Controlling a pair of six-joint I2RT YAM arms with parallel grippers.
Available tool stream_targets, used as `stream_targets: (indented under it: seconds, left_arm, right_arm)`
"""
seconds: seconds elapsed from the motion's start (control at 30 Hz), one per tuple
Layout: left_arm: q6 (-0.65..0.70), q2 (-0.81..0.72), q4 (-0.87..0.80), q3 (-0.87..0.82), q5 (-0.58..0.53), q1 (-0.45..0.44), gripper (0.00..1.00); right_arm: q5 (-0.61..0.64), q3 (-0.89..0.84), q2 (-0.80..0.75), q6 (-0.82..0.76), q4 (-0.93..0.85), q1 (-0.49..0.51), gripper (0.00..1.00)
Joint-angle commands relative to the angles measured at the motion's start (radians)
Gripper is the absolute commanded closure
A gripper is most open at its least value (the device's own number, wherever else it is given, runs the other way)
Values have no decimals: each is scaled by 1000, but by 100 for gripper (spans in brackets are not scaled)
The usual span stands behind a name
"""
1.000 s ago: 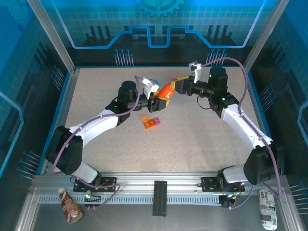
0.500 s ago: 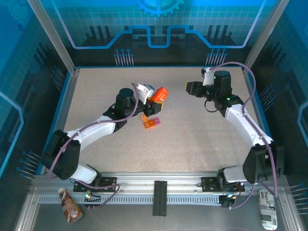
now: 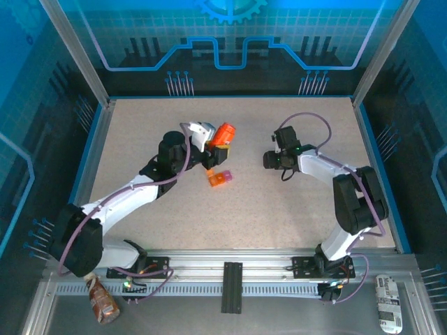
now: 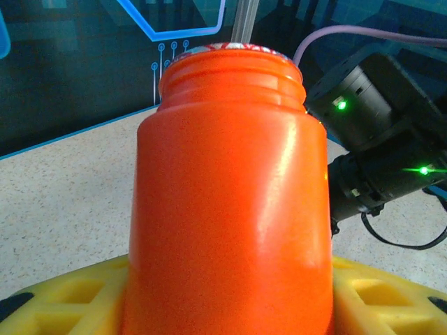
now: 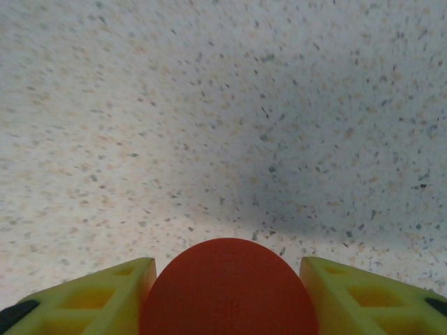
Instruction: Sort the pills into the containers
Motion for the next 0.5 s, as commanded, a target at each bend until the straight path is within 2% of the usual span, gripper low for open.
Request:
stream_targets:
  seconds: [0.0,0.1,0.27,0.47]
  left_arm:
    - [-10,-46,-4,-21,-25,5,100]
    - [-13,-60,-20,-20,-33,5,100]
    - [-17,-85,-42,-25,-46,4,100]
    - [-26,-126,-87,-36,-64,4,100]
  right_arm:
    - [82,2,45,46,-21,12,43]
    - [79,-1,75,69,-19,14,40]
    - [63,-1,87,79,-19,18,27]
    - [37,3,-21,62,-37,15,14]
